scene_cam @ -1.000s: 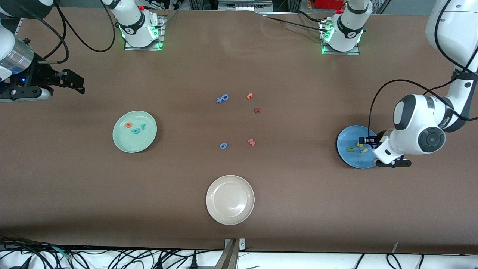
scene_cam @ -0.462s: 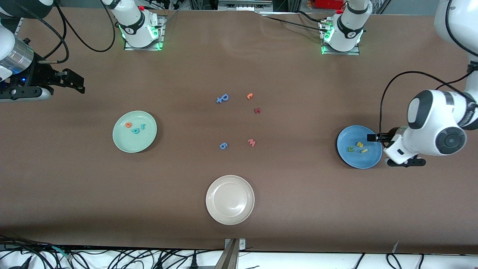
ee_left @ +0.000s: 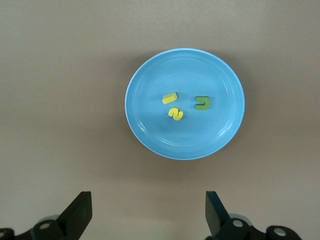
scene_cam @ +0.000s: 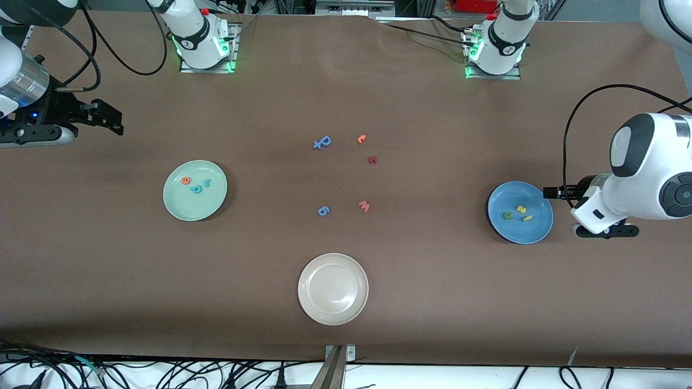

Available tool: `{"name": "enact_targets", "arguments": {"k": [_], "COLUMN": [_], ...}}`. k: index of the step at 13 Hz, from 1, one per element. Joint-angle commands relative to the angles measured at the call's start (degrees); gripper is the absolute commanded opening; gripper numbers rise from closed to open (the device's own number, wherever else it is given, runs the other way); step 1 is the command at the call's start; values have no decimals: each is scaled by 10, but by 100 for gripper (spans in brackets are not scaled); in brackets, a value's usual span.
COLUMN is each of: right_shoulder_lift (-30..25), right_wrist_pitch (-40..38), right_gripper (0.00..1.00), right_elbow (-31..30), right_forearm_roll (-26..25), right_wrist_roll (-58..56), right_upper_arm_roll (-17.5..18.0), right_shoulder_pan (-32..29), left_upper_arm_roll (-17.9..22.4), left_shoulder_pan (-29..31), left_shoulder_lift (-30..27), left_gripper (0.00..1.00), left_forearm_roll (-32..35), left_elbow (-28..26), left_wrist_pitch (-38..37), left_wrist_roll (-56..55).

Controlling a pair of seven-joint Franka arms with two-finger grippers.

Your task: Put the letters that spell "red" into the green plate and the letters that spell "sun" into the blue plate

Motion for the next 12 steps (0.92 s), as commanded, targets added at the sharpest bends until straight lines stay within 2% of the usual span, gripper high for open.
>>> {"name": "enact_targets", "arguments": {"k": [1,2,4,6,8,12], "right_shoulder_lift": [0,0,0,0,0,0], "right_wrist_pitch": [-11,-11,-11,-11,-11,-11], "right_gripper": [100,100,100,100,100,100], "right_elbow": [10,10,10,10,10,11], "right_forearm_roll": [9,8,9,9,9,7], "right_wrist_roll": [-3,-4,-5,-4,-3,-5], "right_upper_arm_roll": [0,0,-1,0,0,-1], "right_shoulder_pan": [0,0,0,0,0,0], "left_upper_arm_roll": [10,21,75,103,153,167], "left_shoulder_pan": [-18,-35,-93,-98,-118,-124], "left_shoulder_lift": [-36,-47,-81,-117,-157,-207], "left_gripper": [100,100,100,100,100,100], "left_forearm_roll": [-3,-3,-10,-53,-90,-110], "left_elbow": [8,5,-2,-1,-1,0], "left_wrist_pitch": [-27,-32,-55,-71,-84,-85], "left_wrist_roll": [11,11,36,103,125,126]}}
